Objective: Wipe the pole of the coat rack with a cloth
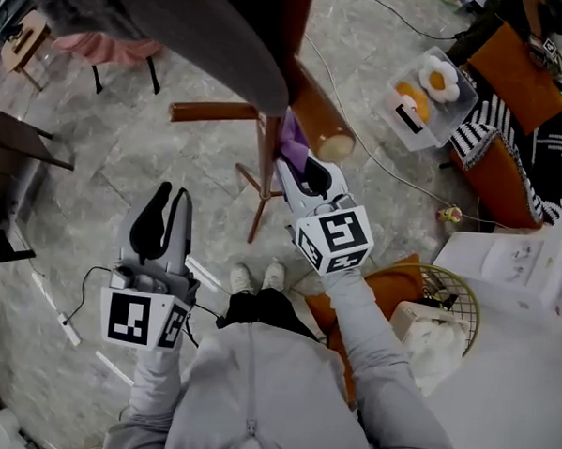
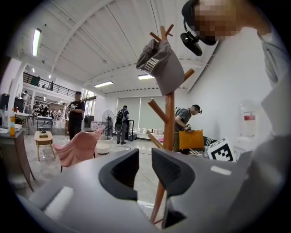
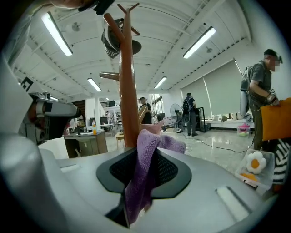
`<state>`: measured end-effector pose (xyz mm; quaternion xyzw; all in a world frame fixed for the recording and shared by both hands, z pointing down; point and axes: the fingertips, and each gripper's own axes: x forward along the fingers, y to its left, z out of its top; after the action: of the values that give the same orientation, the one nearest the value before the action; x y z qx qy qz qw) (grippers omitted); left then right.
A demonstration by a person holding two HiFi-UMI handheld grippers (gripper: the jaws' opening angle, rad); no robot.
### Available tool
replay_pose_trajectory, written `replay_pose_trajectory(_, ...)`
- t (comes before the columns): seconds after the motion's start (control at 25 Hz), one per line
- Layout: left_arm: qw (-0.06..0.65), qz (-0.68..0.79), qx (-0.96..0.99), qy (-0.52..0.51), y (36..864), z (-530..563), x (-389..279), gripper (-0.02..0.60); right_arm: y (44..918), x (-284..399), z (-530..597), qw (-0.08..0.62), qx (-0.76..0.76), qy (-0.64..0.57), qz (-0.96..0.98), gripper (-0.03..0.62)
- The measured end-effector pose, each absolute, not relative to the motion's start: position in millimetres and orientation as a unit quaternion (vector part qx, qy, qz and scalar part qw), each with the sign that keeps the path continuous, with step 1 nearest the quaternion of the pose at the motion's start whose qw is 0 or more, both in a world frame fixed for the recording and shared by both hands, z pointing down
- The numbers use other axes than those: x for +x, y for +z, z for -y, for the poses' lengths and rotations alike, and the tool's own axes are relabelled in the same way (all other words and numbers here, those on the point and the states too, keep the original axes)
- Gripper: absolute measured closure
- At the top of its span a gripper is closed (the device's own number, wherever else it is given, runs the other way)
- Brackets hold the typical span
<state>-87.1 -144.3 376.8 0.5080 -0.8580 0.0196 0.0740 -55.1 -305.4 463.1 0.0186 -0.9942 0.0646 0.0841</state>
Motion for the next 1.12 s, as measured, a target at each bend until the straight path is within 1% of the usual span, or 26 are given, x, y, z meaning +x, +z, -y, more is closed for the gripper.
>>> replay_pose_trajectory(0.2, 0.077, 0.855, 0.512, 0.022, 378.6, 152.3, -84.0, 0.492, 468.7, -56.3, 304.9, 0.086, 0.012, 0.042, 0.995, 0.514)
replay_pose_trajectory(0.52, 0.072, 0.854, 0.514, 0.022, 375.6, 161.3, -79.4, 0.492, 467.0, -47.4, 313.2, 0.128, 0.034, -0.068, 0.989, 0.514)
replay_pose_trajectory(1.12, 0.067, 0.842, 0.535, 0.015, 371.0, 172.3, -66.2, 0.492, 447.9, 7.9, 358.7, 0.133, 0.117, -0.079, 0.981, 0.514)
